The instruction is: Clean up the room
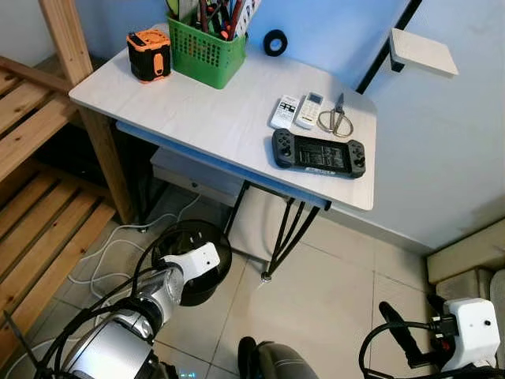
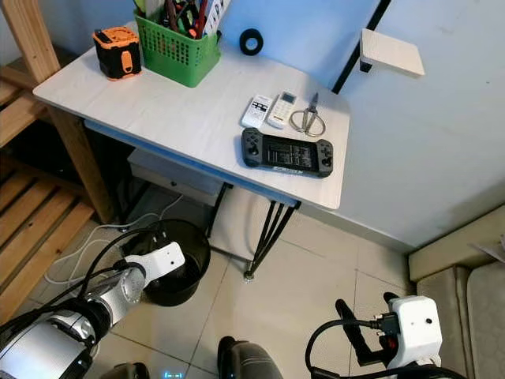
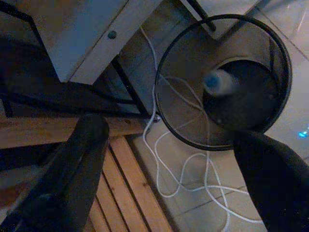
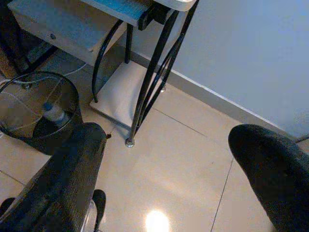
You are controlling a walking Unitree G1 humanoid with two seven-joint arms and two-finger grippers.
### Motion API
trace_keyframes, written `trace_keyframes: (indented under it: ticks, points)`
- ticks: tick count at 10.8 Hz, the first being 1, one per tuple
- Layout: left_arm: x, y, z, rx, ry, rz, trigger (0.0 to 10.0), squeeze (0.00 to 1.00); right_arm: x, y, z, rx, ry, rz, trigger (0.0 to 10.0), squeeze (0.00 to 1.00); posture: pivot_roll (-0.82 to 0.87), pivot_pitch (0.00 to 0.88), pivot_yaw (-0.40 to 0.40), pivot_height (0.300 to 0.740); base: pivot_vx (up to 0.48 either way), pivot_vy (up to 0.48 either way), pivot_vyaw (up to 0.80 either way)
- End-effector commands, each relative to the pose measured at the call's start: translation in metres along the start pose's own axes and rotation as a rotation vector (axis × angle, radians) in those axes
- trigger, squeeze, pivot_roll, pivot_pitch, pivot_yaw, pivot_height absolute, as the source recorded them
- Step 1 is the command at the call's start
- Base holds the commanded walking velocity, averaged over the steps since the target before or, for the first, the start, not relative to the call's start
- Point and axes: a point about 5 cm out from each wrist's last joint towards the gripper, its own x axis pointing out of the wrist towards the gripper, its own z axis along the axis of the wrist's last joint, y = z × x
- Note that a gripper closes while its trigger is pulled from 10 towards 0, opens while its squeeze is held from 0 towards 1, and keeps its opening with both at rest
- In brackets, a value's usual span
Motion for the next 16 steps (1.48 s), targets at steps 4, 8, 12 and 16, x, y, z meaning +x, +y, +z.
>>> trace_keyframes:
  ticks: [4, 8, 12, 16]
  points:
    - [-0.004, -0.024, 0.028, -0.498, -0.117, -0.107, 10.0, 0.00, 0.024, 0.004, 0.008, 0.032, -0.086, -0.063, 10.0, 0.00, -0.31, 0.064, -0.063, 0.740, 0.000, 0.000, 0.00]
    - [-0.024, 0.015, 0.068, -0.676, -0.508, -0.051, 10.0, 0.00, 0.072, 0.008, 0.020, 0.068, -0.192, -0.071, 10.0, 0.00, -0.16, 0.000, 0.042, 0.740, 0.000, 0.000, 0.00]
    - [-0.097, 0.089, 0.118, -0.877, -1.063, 0.192, 10.0, 0.00, 0.094, 0.002, 0.060, 0.091, -0.372, -0.132, 10.0, 0.00, -0.11, 0.000, 0.018, 0.740, 0.000, 0.000, 0.00]
    - [-0.071, 0.049, 0.115, -0.848, -0.909, -0.035, 10.0, 0.00, 0.118, 0.002, 0.063, 0.078, -0.367, -0.170, 10.0, 0.00, -0.15, 0.000, 0.030, 0.740, 0.000, 0.000, -0.18]
